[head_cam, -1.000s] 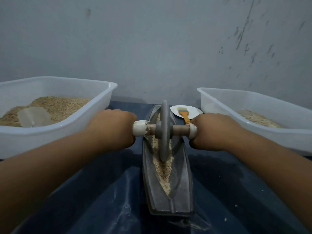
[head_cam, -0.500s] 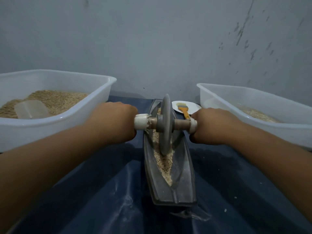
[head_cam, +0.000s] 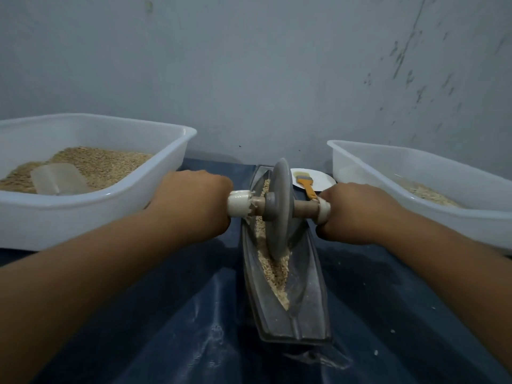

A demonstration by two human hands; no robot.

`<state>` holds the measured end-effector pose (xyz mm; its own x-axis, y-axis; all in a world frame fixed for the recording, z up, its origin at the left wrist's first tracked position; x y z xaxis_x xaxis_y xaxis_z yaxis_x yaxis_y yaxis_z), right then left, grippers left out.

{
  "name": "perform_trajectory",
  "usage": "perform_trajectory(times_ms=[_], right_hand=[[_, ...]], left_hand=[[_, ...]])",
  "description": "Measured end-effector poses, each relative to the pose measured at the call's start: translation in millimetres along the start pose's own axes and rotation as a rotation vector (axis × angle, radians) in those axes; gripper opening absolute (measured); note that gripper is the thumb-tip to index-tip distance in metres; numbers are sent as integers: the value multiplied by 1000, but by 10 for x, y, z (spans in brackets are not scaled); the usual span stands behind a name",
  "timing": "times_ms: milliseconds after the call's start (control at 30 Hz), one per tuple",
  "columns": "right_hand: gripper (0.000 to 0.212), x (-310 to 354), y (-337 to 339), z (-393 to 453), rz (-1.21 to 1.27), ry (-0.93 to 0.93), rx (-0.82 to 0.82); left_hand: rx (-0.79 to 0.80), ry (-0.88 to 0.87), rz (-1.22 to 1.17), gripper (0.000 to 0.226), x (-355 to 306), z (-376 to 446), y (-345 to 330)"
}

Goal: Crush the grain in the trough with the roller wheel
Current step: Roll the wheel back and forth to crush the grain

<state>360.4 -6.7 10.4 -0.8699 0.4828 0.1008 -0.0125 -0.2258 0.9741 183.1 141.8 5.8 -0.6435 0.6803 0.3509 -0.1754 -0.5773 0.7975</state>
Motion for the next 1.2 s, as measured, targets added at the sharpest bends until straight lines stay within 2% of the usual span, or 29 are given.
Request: perform_trajectory(times_ms=[100, 200, 300, 400, 500, 567, 633, 733, 833, 900, 1033, 1100, 1200], right_hand=[[13, 1, 7, -35, -22, 5, -21], [16, 34, 19, 91, 2, -14, 8], [18, 39, 23, 163, 11, -35, 33], [18, 23, 32, 70, 15, -30, -6], [17, 24, 40, -85, -45, 13, -99], [16, 31, 40, -130, -57, 32, -139], [16, 34, 35, -78, -39, 19, -125], [18, 30, 21, 68, -10, -24, -62], [18, 22, 22, 90, 7, -44, -58], [16, 33, 29, -14, 10, -36, -71], [14, 50, 61, -286, -25, -9, -164], [15, 43, 45, -325, -41, -18, -163], [12, 24, 29, -222, 6, -62, -109]], left_hand=[[-37, 3, 14, 36, 3, -55, 33], [83, 10, -57, 16, -7, 59, -34], [170, -5, -84, 14, -34, 145, -31], [115, 1, -68, 12, -36, 45, 37], [8, 15, -7, 34, -16, -128, 106], [-3, 23, 15, 39, -4, -166, 111], [26, 31, -19, 34, -6, -108, 67], [122, 1, -76, 12, -36, 58, 28], [141, -21, -77, 11, -48, 89, 38], [89, -19, -61, 14, -47, 0, 81], [-46, -11, 20, 38, -27, -207, 186], [-72, -15, 27, 35, -29, -221, 205], [14, -24, -22, 21, -52, -75, 139]])
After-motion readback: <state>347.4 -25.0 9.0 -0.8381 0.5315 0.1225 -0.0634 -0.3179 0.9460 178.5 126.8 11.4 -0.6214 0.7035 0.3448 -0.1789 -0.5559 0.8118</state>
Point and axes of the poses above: each hand's wrist, its own z-axis towards the middle knuckle, its own y-axis out of the back of the hand, x = y × z, the point moved 6 cm from there along z, towards the middle knuckle, and after that the axes turned 13 degrees about z, right-handed, at the moved point
